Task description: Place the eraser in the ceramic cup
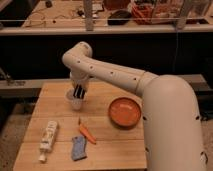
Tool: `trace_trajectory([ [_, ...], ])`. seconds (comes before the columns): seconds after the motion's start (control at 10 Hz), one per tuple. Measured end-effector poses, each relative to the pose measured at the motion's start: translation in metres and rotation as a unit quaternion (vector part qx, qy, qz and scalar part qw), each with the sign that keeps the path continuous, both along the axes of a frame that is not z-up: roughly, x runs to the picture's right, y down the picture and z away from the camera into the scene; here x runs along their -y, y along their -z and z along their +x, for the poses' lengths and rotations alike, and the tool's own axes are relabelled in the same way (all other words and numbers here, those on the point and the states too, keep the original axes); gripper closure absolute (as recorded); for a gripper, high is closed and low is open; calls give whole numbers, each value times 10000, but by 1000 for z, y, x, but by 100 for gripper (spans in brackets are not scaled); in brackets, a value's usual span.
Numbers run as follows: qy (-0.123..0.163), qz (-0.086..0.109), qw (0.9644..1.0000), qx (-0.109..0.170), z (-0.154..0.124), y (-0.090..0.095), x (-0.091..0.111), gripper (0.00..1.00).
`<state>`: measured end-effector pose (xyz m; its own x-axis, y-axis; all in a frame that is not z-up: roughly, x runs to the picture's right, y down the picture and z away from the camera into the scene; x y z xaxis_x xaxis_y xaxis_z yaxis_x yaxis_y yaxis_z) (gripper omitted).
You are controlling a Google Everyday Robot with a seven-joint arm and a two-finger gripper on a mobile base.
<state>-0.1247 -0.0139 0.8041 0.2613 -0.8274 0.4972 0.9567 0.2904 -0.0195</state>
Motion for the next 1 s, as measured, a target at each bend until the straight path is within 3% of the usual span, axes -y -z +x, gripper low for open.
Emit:
trace_trajectory([
  [1.0, 66, -69, 9999, 54, -9, -1, -1, 100],
])
